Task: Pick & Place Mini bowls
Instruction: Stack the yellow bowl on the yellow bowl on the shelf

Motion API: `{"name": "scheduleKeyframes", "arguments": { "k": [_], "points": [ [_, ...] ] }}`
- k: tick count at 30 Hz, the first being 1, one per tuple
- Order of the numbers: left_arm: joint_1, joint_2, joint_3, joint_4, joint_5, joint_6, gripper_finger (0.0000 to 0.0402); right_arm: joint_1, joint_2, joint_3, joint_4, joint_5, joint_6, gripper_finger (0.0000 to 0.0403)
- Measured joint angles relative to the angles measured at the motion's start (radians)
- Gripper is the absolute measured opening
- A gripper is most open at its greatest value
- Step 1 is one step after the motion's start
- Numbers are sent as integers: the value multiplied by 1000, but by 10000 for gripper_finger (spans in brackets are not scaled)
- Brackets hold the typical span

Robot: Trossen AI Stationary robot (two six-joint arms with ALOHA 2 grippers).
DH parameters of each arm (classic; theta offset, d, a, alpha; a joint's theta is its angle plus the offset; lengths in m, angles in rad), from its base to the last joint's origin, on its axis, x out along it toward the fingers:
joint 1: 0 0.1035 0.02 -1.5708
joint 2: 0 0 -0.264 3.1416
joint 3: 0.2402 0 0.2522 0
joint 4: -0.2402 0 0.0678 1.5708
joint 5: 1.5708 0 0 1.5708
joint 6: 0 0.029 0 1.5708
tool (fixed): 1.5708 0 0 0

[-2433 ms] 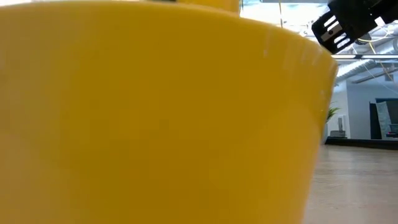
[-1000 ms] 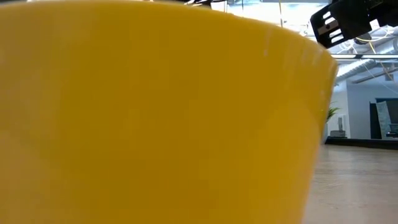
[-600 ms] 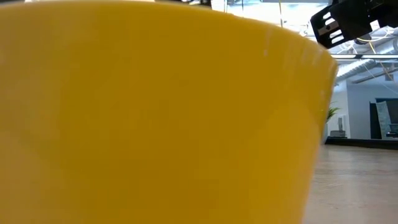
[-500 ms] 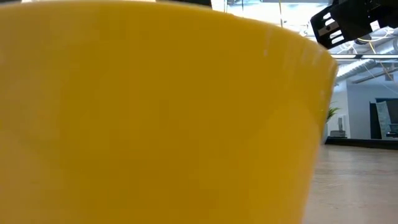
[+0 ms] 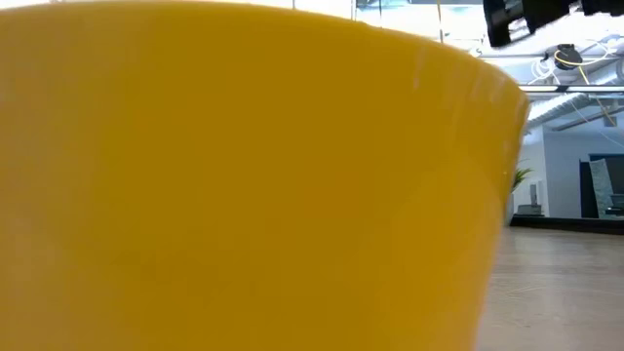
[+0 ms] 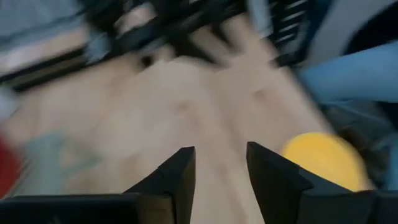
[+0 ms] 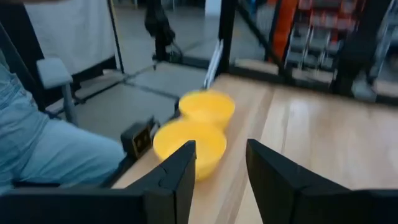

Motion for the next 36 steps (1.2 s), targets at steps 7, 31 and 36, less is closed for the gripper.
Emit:
{"name": "scheduleKeyframes", "arguments": {
  "k": [7, 31, 36],
  "points": [
    [-245, 3, 0, 115, -9, -74, 138, 0, 0, 0, 230, -46, -141, 132],
    [-614, 281, -123, 121, -106, -816, 168, 112, 6, 0, 262, 62, 104, 132],
    [-638, 346, -123, 119, -107, -863, 170, 112, 6, 0, 259, 84, 149, 132]
  ]
}}
